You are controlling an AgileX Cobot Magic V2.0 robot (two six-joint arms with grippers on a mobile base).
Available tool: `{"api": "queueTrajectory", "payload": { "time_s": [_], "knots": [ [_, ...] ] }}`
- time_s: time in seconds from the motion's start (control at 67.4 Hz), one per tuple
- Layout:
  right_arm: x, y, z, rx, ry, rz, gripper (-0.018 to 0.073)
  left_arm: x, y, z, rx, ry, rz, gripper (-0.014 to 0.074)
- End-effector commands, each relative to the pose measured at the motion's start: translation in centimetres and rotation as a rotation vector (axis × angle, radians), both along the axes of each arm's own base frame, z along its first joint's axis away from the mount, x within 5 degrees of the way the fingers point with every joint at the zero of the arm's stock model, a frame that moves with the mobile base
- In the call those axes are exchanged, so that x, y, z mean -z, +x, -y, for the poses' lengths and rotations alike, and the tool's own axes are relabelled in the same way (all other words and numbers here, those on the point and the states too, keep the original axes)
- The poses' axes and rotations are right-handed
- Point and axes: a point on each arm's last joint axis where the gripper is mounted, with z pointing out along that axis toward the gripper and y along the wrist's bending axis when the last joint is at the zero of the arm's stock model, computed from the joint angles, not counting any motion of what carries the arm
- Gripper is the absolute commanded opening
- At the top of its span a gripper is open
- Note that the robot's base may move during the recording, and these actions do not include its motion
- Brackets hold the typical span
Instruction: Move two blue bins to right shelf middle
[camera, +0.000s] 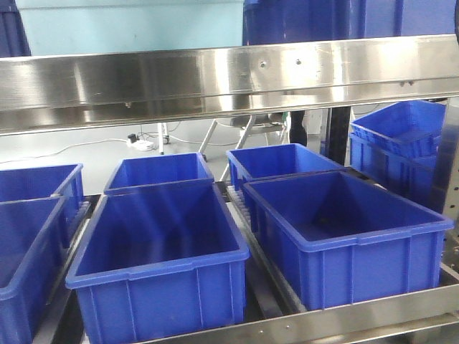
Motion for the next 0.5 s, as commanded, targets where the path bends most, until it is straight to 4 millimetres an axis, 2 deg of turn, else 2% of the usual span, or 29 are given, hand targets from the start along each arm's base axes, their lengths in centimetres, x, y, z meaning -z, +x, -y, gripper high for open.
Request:
{"api": "queueTrajectory", "payload": {
  "time_s": [0.0,0.49],
  "knots": [
    [-1.53,-0.48,-0.51,-0.039,0.059,0.097,-0.0153,-0.75,-0.5,0.52,0.036,-0.065,0.021,-0.0111],
    [-1.53,-0.48,-0.51,-0.039,0.059,0.097,-0.0153,-0.75,-0.5,0.52,0.036,-0.065,0.021,-0.0111]
  ]
}}
